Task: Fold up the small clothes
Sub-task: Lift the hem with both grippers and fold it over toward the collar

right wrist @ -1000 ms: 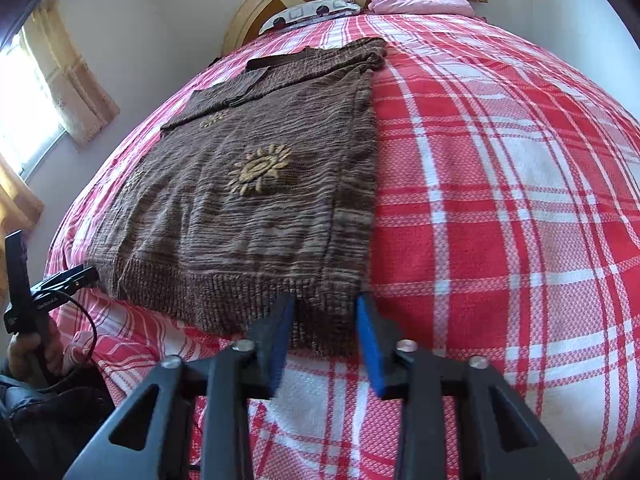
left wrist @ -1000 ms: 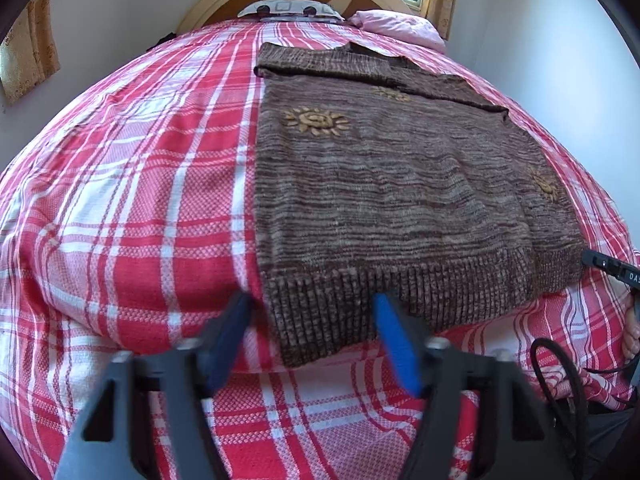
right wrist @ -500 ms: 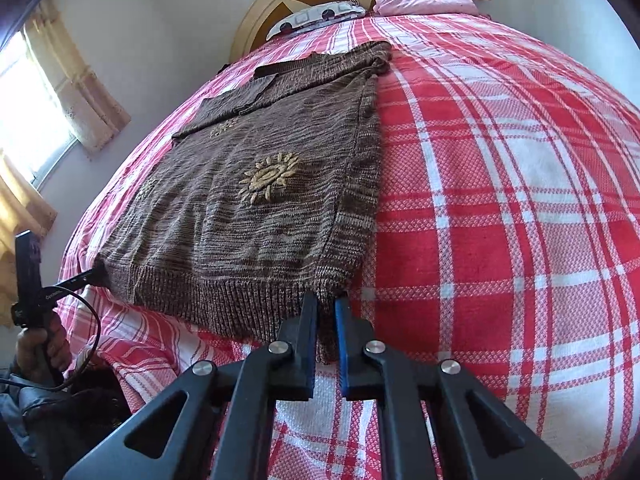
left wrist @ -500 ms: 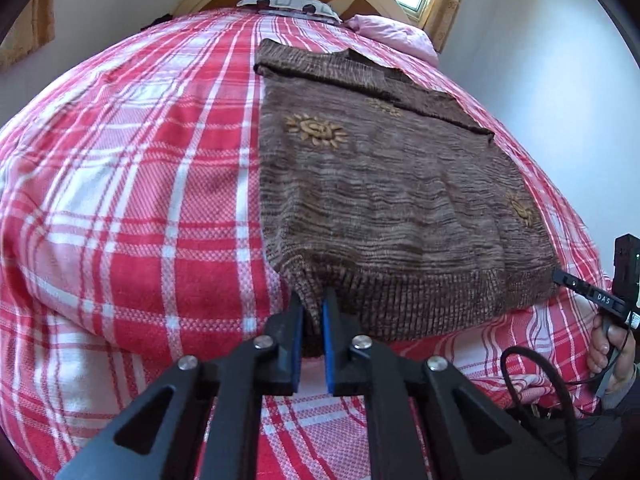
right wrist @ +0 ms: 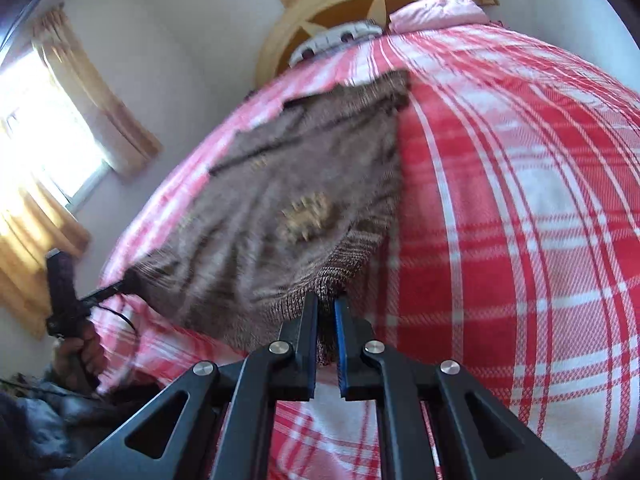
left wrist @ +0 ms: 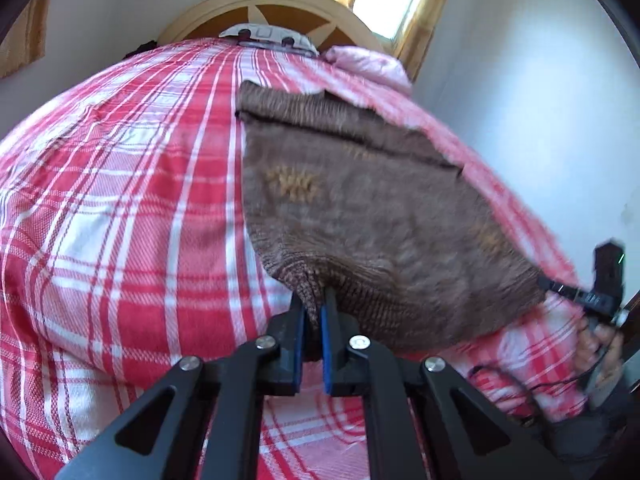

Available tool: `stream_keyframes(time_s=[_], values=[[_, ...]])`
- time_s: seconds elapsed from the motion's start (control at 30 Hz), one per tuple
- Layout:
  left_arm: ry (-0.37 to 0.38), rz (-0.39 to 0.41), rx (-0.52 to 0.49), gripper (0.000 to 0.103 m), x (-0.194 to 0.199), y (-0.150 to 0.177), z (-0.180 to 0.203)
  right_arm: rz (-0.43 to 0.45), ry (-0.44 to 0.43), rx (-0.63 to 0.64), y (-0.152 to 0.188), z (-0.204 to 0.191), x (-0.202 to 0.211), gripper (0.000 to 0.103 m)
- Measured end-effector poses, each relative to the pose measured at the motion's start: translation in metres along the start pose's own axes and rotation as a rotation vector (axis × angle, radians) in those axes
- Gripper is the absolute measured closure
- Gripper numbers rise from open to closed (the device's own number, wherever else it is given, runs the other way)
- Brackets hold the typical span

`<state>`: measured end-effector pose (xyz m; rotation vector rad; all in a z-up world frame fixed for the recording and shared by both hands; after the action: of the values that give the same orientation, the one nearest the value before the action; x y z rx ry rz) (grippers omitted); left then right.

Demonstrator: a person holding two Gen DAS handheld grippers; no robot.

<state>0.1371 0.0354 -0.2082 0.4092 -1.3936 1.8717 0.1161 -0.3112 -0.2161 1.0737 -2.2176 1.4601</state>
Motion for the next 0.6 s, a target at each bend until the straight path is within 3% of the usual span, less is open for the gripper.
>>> stream_keyframes(time_s=[0.27, 0.6], values=[[0.120, 0.047, 0.080, 0.096, 0.010, -0.043, 0.005, 0.086, -0.080, -0.072, -0.028, -0.006, 0.016, 0.096], [0.141, 0.079, 0.086, 0.096, -0.007, -0.090, 0.006, 0.146, -0.089, -0.123, -0.077, 0.003, 0.011, 0.097]])
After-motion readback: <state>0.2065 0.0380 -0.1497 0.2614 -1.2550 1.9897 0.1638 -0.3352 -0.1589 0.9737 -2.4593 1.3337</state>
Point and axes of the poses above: each gripper's, at about its wrist camera, not at the fingertips, and x roughly against the way its jaws point, z to its right, y to its underside, the point moved 10 cm from there along -x, roughly the way its jaws point, and after that the axes turned 1 degree about z, right-handed, at the moved point
